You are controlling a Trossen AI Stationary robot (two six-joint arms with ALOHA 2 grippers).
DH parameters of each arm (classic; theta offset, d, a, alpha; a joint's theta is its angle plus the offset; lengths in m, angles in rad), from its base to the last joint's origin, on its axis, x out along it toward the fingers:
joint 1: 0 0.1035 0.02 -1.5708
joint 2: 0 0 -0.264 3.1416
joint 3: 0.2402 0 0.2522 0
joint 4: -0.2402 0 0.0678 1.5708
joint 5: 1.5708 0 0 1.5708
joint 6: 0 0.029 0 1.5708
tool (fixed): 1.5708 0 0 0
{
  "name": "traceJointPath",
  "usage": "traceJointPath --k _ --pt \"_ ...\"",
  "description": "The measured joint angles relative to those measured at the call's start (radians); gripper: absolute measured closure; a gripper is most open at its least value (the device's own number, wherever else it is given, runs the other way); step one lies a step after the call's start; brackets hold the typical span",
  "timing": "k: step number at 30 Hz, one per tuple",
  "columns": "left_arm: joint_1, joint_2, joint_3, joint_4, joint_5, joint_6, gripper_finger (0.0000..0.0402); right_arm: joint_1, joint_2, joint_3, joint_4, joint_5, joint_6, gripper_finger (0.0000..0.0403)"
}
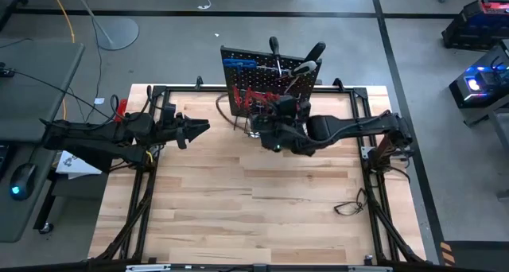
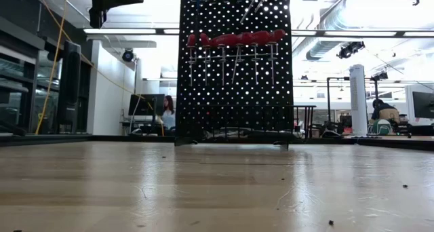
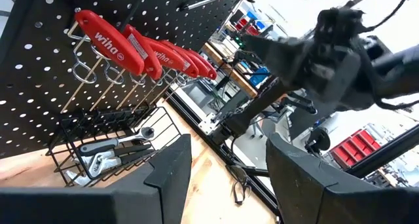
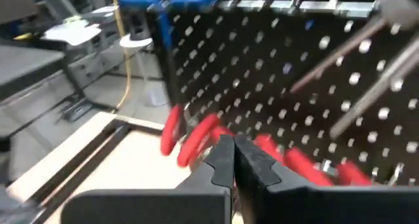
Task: Hang tools onto peg board
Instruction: Hang the black screwdriver on the peg board
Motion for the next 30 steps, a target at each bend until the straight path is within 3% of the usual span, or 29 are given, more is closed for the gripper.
traceJointPath --k 6,10,15,18,21,25,27,30 --pt "0.000 0.000 0.000 0.000 -0.001 -0.003 0.0223 0.078 -0.047 0.047 0.009 -0.066 0.005 0.0403" --pt "0.000 0.000 0.000 0.002 -0.001 -0.008 0.0223 0.082 -0.061 0.227 0.133 -0.162 -0.242 0.0403" --pt "0.000 0.000 0.000 0.007 0.009 -0.036 0.0223 -0.036 -0.034 0.497 0.232 -0.235 -0.571 0.0403" --pt "0.000 0.001 0.000 0.013 0.039 -0.037 0.0223 -0.136 -0.090 0.431 0.343 -0.247 -0.609 0.0403" --pt "0.000 0.000 0.001 0.016 0.070 -0.052 0.0223 -0.244 -0.103 0.439 0.290 -0.396 -0.532 0.0403" --pt "0.000 0.001 0.001 0.004 0.102 -0.063 0.0223 -0.362 -0.098 0.449 0.254 -0.681 -0.457 0.0396" --pt "0.000 0.002 0.001 0.005 0.103 -0.064 0.0223 -0.405 -0.088 0.449 0.232 -0.803 -0.438 0.0377" --pt "0.000 0.002 0.001 0.005 0.103 -0.095 0.0223 -0.449 -0.077 0.447 0.202 -0.892 -0.398 0.0324"
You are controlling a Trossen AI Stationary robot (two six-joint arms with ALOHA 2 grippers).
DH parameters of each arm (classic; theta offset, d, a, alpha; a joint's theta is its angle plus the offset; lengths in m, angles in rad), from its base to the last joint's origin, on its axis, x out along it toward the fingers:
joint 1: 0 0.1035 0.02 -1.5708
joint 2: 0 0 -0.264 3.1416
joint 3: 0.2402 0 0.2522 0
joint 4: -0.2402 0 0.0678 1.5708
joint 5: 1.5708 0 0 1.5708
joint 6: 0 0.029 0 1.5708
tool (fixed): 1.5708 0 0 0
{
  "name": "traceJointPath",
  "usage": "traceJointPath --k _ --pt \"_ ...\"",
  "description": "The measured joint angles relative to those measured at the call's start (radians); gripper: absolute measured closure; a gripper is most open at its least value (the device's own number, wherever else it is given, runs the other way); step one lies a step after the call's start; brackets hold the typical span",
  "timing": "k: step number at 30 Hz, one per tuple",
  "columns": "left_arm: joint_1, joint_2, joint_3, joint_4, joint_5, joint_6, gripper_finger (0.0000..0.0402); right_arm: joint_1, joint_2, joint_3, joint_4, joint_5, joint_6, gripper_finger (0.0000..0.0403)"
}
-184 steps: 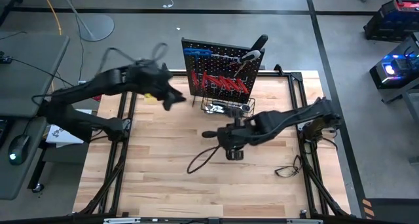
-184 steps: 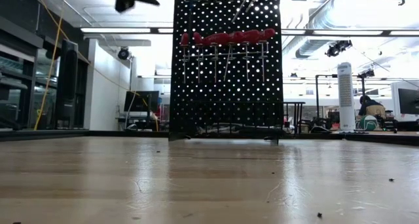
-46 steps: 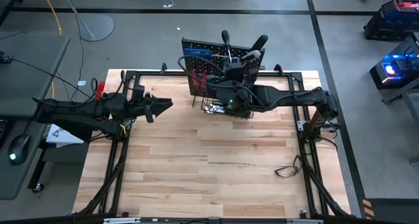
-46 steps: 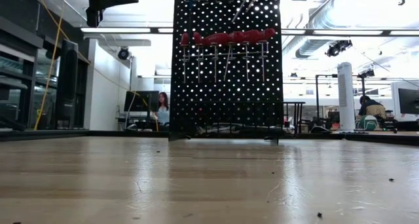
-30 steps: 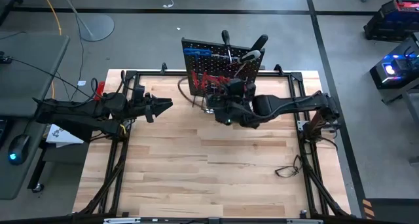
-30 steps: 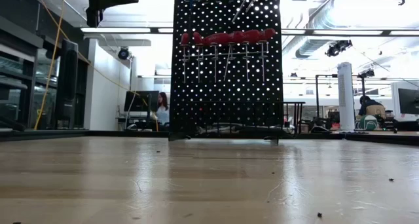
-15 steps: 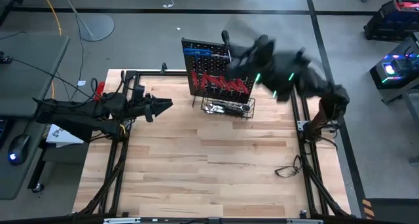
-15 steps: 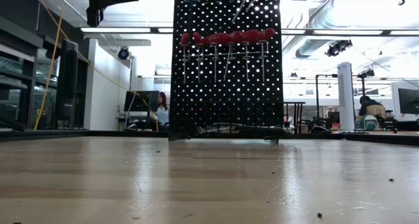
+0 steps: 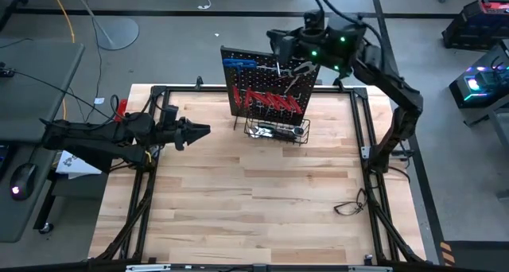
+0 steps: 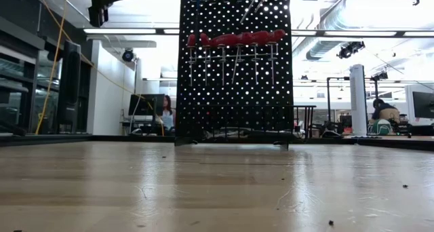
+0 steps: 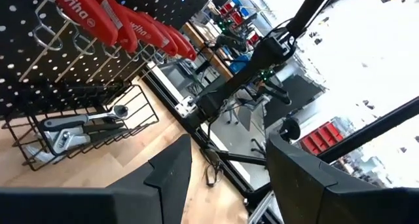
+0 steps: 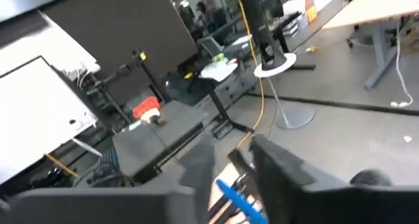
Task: Hang tools onto peg board
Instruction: Hang the black screwdriver on the peg board
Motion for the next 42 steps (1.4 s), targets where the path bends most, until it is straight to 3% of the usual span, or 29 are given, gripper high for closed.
traceJointPath --k 6,10,12,17,24,31,38,42 --pt "0.000 0.000 0.000 0.000 -0.003 -0.020 0.0223 -0.059 -0.012 0.039 0.039 -0.011 -0.077 0.0210" --pt "0.000 0.002 0.000 0.001 -0.033 -0.024 0.0223 -0.137 -0.034 0.045 0.015 -0.026 -0.074 0.0177" --pt "0.000 0.002 0.000 0.000 -0.045 -0.043 0.0223 -0.204 -0.038 0.041 -0.057 -0.068 -0.035 0.0173" --pt "0.000 0.004 0.000 0.005 -0.049 -0.093 0.0223 -0.380 -0.008 0.037 -0.242 -0.294 0.061 0.0171" --pt "0.000 0.004 0.000 0.005 -0.048 -0.150 0.0223 -0.538 0.043 0.038 -0.290 -0.596 0.081 0.0171" --pt "0.000 0.007 0.000 0.006 -0.045 -0.160 0.0223 -0.583 0.139 0.038 -0.293 -0.844 0.090 0.0171" --pt "0.000 0.014 0.000 0.004 -0.039 -0.177 0.0223 -0.583 0.202 0.038 -0.286 -1.001 0.090 0.0171" --pt "0.000 0.024 0.000 0.005 -0.039 -0.177 0.0223 -0.572 0.209 0.038 -0.282 -1.023 0.070 0.0171"
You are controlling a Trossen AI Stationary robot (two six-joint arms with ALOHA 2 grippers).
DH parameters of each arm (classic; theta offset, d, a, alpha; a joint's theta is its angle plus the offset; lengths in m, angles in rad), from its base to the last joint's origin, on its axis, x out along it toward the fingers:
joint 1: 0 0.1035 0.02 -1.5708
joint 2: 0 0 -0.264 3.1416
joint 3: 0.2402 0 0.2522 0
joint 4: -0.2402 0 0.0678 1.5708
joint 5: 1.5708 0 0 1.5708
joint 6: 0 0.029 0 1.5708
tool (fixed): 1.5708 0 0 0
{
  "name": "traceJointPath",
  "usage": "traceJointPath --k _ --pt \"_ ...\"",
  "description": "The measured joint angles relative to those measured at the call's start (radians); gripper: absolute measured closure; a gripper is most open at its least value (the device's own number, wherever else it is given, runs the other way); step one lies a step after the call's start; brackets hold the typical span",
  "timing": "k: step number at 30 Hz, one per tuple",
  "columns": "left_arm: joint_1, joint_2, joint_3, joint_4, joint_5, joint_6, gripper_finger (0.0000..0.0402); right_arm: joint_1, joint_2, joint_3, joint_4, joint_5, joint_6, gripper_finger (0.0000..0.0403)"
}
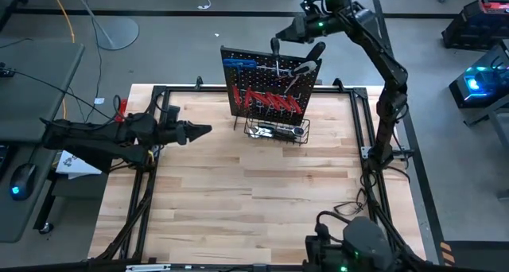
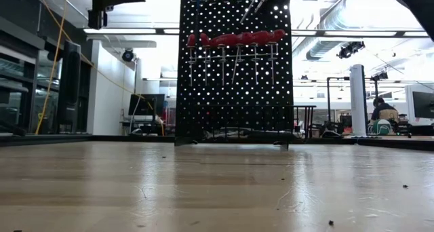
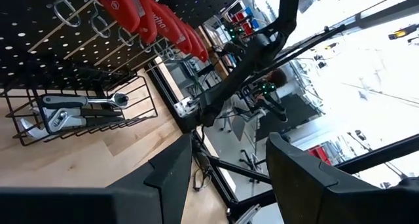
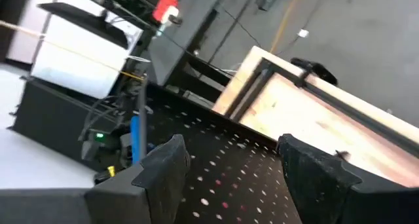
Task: Hang tools onto peg board
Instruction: Hang the black screwdriver on the peg board
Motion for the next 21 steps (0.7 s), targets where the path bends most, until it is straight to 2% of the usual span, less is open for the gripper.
traceJointPath --k 6,21 --pt "0.000 0.018 0.000 0.001 0.000 0.000 0.0223 -0.001 -0.001 0.001 0.064 -0.058 0.025 0.0171" --pt "0.000 0.040 0.000 0.000 0.000 -0.001 0.0223 -0.029 -0.003 0.003 0.101 -0.061 0.010 0.0171"
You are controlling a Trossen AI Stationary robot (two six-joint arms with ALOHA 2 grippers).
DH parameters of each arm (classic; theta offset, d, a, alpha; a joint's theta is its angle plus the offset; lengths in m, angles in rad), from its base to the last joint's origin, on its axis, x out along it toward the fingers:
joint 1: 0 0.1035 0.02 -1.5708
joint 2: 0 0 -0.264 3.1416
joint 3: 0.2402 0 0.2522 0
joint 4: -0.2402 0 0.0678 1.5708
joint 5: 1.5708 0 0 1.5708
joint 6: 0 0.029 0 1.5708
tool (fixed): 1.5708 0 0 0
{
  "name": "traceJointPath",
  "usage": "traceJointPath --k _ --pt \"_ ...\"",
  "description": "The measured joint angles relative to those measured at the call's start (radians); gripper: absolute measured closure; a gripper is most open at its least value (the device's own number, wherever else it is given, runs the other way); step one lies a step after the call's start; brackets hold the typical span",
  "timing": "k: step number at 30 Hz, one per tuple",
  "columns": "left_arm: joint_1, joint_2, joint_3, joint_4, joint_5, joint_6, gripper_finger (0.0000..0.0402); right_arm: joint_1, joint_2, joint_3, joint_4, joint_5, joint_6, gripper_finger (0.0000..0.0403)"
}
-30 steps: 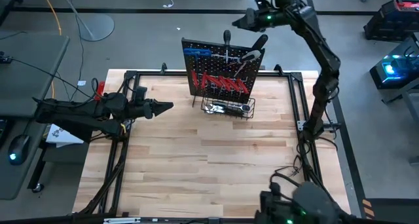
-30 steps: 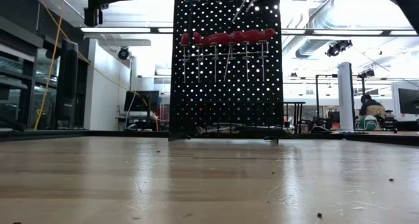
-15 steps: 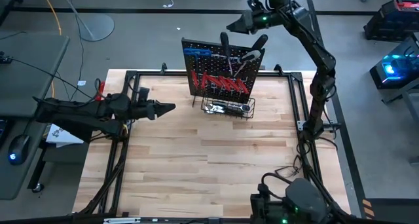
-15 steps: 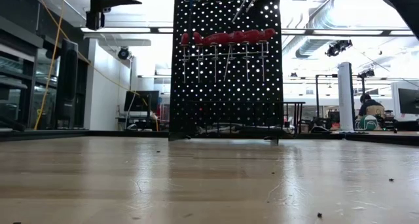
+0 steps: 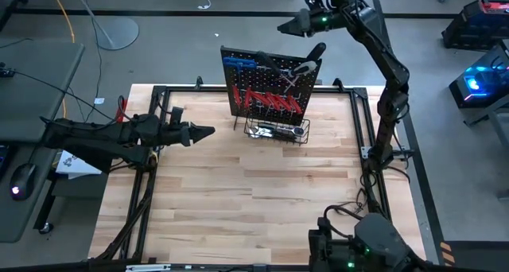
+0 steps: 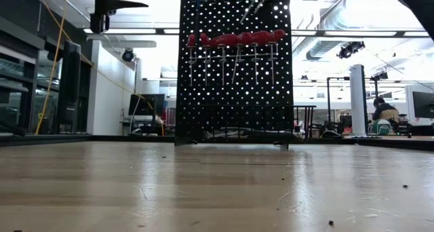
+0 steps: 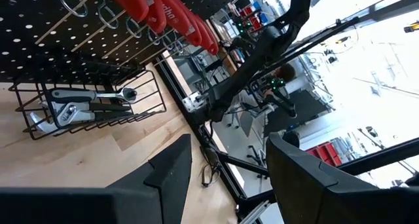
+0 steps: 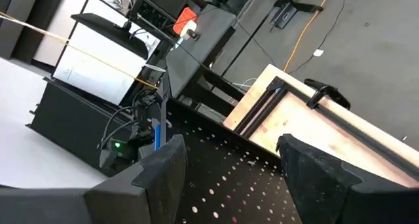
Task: Hang tools onto peg board
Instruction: Hang the black screwdriver on the peg board
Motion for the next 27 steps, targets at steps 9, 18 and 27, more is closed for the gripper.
traceJointPath --k 9,18,27 --pt "0.000 0.000 0.000 0.001 0.002 0.000 0.0223 -0.034 -0.055 0.000 0.131 0.008 -0.022 0.0171" --pt "-0.047 0.000 0.000 -0.088 0.128 0.137 0.0233 -0.043 -0.235 0.000 0.203 0.064 -0.128 0.0180" --pt "-0.092 -0.023 -0.020 -0.074 0.052 0.423 0.0390 0.218 -0.496 0.000 -0.058 0.591 -0.327 0.0386"
